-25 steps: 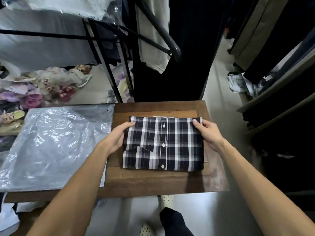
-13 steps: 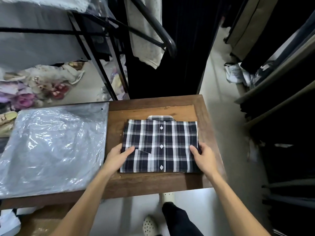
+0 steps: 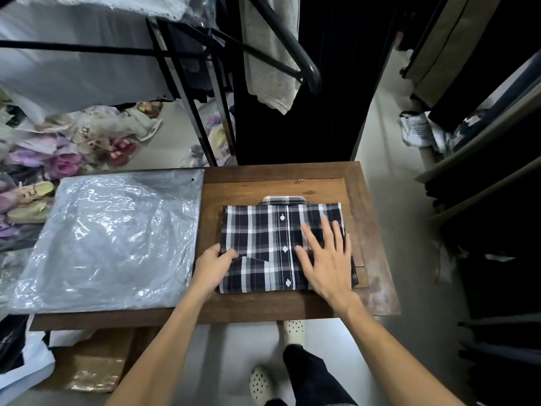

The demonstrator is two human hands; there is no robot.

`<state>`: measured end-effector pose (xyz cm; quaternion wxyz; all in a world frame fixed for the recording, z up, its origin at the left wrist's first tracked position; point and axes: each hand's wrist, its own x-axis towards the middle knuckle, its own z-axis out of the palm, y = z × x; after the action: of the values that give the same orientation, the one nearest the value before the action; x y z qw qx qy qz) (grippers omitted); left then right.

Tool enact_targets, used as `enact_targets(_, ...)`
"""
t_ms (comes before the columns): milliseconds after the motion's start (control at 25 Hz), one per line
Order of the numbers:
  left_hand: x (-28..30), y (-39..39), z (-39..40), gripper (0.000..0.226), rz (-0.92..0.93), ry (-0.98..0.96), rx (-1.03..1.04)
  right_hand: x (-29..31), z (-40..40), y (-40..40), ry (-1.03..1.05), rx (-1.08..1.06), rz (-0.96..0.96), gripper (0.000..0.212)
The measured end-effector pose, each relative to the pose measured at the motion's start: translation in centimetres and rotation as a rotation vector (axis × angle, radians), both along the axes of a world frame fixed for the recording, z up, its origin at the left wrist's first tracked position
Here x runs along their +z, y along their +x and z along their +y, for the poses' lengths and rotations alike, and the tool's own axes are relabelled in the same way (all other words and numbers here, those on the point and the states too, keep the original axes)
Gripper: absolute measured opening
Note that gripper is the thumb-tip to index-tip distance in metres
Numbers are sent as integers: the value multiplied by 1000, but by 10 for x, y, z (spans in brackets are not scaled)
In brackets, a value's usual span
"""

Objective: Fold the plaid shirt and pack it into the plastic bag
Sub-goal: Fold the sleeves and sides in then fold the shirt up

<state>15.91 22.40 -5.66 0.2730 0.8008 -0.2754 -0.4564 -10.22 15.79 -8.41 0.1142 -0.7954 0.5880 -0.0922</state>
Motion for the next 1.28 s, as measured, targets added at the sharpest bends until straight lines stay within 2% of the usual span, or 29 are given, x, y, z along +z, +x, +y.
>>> enact_targets(120, -6, 3, 3, 26, -5, -36, -2, -11, 3, 5, 34, 31, 76, 58)
enact_targets(240, -10, -3, 1, 20, -140, -107, -59, -4, 2, 18, -12, 102, 54, 56)
enact_targets(400, -7, -7, 3, 23, -211, -129, -99, -16, 10, 27, 58, 121, 128, 54)
enact_targets(440, -5, -8, 4, 30, -316, -131, -90, -17, 10, 28, 63, 108, 141, 55)
enact_targets(520, -1, -19, 5, 54, -694, -191, -134, -12, 7, 33, 48, 112, 111, 55)
enact_targets(600, 3, -44, -5, 58, -884, -325, -308, -7, 0, 41, 7, 139, 60, 55)
enact_targets(680, -10, -70, -17, 57, -927, -321, -570, -8, -7, 46, 16, 124, 38, 55)
enact_targets(760, -29, -77, -28, 57, -929, -207, -677, -16, -13, 44, 52, 95, 71, 55)
enact_targets(880, -50, -67, -27, 64, -923, -94, -617, -24, -27, 16, 86, -31, 86, 57)
enact_targets(1000, -45, -61, -32, 66, -950, -44, -474, -21, -37, -3, 78, -161, 146, 62)
enact_targets(1080, -38, -63, -50, 59, -975, -138, -488, -14, -40, 14, 37, -104, 104, 59)
enact_targets(1160, -37, -64, -71, 54, -1004, -221, -639, -12, -43, 43, 41, 53, 31, 55)
enact_targets(1280, -44, -50, -83, 56, -976, -119, -681, -19, -50, 57, 82, 109, 59, 54)
